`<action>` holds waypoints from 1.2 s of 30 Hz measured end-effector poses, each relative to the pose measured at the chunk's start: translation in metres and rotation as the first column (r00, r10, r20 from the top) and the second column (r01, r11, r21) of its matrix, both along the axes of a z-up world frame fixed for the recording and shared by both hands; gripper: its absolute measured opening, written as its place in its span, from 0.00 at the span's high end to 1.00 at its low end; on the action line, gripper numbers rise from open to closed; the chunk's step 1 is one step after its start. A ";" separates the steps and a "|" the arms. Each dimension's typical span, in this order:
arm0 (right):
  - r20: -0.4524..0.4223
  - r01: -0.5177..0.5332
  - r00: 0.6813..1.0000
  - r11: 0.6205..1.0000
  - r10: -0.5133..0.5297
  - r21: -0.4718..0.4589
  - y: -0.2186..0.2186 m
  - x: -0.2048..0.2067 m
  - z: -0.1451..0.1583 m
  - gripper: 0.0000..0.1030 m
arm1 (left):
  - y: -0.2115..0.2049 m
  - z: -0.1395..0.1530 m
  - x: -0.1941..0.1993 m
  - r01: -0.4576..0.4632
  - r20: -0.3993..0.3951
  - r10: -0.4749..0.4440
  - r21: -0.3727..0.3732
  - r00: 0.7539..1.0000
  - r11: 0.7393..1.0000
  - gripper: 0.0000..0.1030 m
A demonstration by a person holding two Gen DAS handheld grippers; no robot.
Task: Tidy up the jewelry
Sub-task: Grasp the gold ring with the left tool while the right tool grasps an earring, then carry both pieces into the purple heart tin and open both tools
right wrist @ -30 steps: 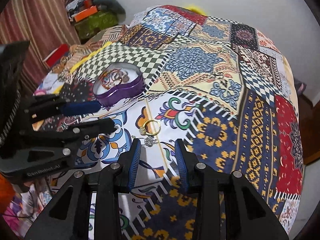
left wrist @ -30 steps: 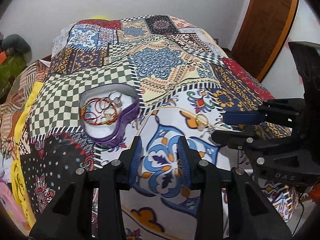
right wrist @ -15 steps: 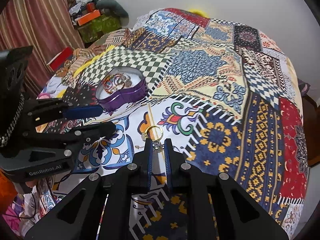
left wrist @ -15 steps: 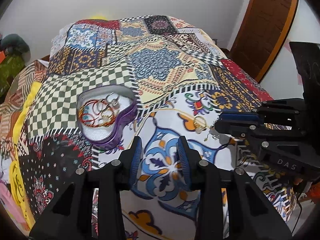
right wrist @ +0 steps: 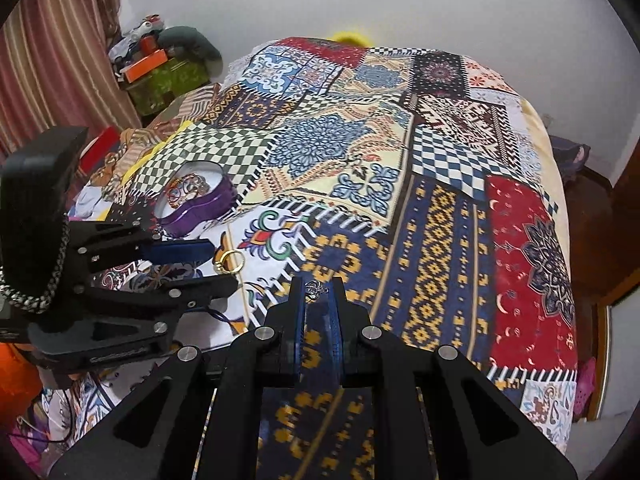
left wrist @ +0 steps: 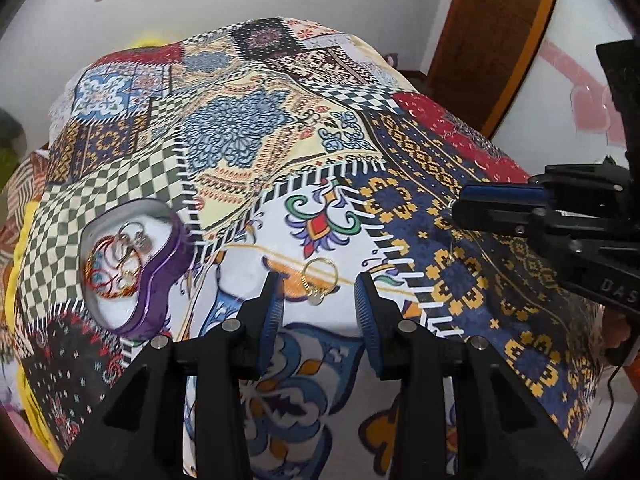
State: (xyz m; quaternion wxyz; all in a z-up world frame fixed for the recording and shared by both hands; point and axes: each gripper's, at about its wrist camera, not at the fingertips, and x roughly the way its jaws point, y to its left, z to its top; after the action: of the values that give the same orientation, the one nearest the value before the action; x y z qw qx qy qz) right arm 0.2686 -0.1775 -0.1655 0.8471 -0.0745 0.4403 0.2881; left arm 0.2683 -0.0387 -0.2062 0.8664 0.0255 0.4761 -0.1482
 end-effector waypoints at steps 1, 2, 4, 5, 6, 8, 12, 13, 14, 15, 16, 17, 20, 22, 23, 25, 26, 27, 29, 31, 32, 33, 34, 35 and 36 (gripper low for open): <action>0.001 0.000 1.000 1.000 0.000 0.001 0.000 -0.001 0.000 0.90 | -0.001 -0.002 0.001 0.003 -0.003 -0.003 0.005 1.000 1.000 0.65; 0.001 0.000 1.000 1.000 0.000 0.002 0.000 -0.001 0.000 0.90 | -0.001 -0.002 0.001 0.004 -0.002 -0.004 0.007 1.000 1.000 0.65; 0.001 -0.002 1.000 1.000 0.002 0.009 0.001 -0.002 0.000 0.90 | 0.000 -0.003 0.001 0.005 0.002 -0.005 0.000 1.000 1.000 0.72; 0.001 -0.004 1.000 1.000 0.004 0.013 0.001 -0.003 0.001 0.90 | 0.000 -0.004 0.001 0.002 0.001 -0.002 -0.003 1.000 1.000 0.80; 0.001 -0.006 1.000 1.000 0.006 0.017 0.001 -0.003 0.001 0.90 | 0.001 -0.004 0.001 0.001 0.000 -0.001 -0.007 1.000 1.000 0.83; 0.001 -0.009 1.000 1.000 0.009 0.025 0.004 -0.005 0.003 0.90 | 0.003 -0.004 0.000 -0.002 0.000 0.002 -0.021 1.000 1.000 0.83; 0.011 -0.020 1.000 0.999 0.020 0.031 0.011 -0.007 0.007 0.90 | 0.004 0.000 -0.003 -0.016 0.013 0.016 -0.028 1.000 0.999 0.83; 0.015 -0.023 1.000 0.999 0.023 0.034 0.013 -0.008 0.009 0.90 | 0.005 0.001 -0.004 -0.023 0.018 0.023 -0.028 1.000 0.999 0.83; 0.017 -0.025 1.000 0.999 0.024 0.035 0.014 -0.008 0.010 0.90 | 0.007 0.003 -0.006 -0.034 0.022 0.035 -0.030 0.999 0.999 0.83; 0.021 -0.026 0.999 0.999 0.025 0.036 0.015 -0.009 0.012 0.90 | 0.009 0.004 -0.007 -0.044 0.026 0.045 -0.031 0.999 0.999 0.83; 0.025 -0.027 0.999 0.999 0.026 0.035 0.017 -0.009 0.014 0.90 | 0.012 0.006 -0.009 -0.053 0.030 0.054 -0.036 0.998 0.998 0.83; 0.029 -0.027 0.999 0.999 0.026 0.035 0.019 -0.009 0.016 0.90 | 0.015 0.008 -0.011 -0.061 0.034 0.062 -0.041 0.997 0.997 0.83; 0.044 -0.030 0.999 0.999 0.028 0.040 0.025 -0.011 0.024 0.90 | 0.026 0.014 -0.018 -0.083 0.050 0.085 -0.051 0.995 0.995 0.83; 0.055 -0.033 0.998 0.999 0.030 0.041 0.029 -0.011 0.028 0.90 | 0.033 0.019 -0.021 -0.092 0.057 0.096 -0.057 0.994 0.994 0.83; 0.063 -0.034 0.998 0.999 0.031 0.042 0.032 -0.012 0.031 0.90 | 0.037 0.022 -0.023 -0.100 0.064 0.104 -0.059 0.993 0.993 0.83; 0.071 -0.039 0.997 0.998 0.036 0.047 0.037 -0.012 0.035 0.90 | 0.046 0.027 -0.026 -0.116 0.079 0.121 -0.064 0.990 0.991 0.83; 0.076 -0.041 0.996 0.998 0.038 0.049 0.040 -0.012 0.037 0.90 | 0.052 0.031 -0.027 -0.125 0.086 0.130 -0.068 0.988 0.990 0.83; 0.078 -0.045 0.996 0.998 0.041 0.050 0.042 -0.012 0.039 0.90 | 0.059 0.036 -0.029 -0.135 0.097 0.142 -0.072 0.985 0.988 0.83; 0.084 -0.055 0.995 0.997 0.050 0.051 0.050 -0.012 0.041 0.90 | 0.069 0.044 -0.033 -0.151 0.116 0.159 -0.077 0.980 0.986 0.83; 0.090 -0.066 0.994 0.996 0.061 0.052 0.057 -0.013 0.044 0.90 | 0.079 0.051 -0.036 -0.169 0.136 0.178 -0.081 0.975 0.982 0.83; 0.091 -0.071 0.994 0.996 0.066 0.054 0.061 -0.013 0.045 0.90 | 0.084 0.054 -0.038 -0.177 0.144 0.188 -0.084 0.972 0.981 0.83; 0.094 -0.076 0.993 0.996 0.071 0.056 0.065 -0.012 0.046 0.90 | 0.089 0.058 -0.039 -0.186 0.152 0.197 -0.087 0.969 0.979 0.83; 0.096 -0.080 0.993 0.995 0.075 0.058 0.068 -0.012 0.047 0.90 | 0.095 0.061 -0.040 -0.194 0.159 0.206 -0.091 0.966 0.977 0.83; 0.098 -0.087 0.992 0.994 0.081 0.061 0.072 -0.012 0.048 0.90 | 0.100 0.064 -0.041 -0.203 0.167 0.216 -0.093 0.962 0.975 0.83; 0.102 -0.092 0.991 0.994 0.085 0.064 0.076 -0.012 0.050 0.90 | 0.104 0.066 -0.042 -0.210 0.173 0.224 -0.094 0.959 0.973 0.83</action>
State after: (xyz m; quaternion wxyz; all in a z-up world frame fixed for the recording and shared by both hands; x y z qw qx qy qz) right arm 0.2568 -0.1013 -0.1160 0.8563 -0.0791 0.3839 0.3364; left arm 0.2261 0.0656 -0.1405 0.9178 -0.0455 0.3888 -0.0670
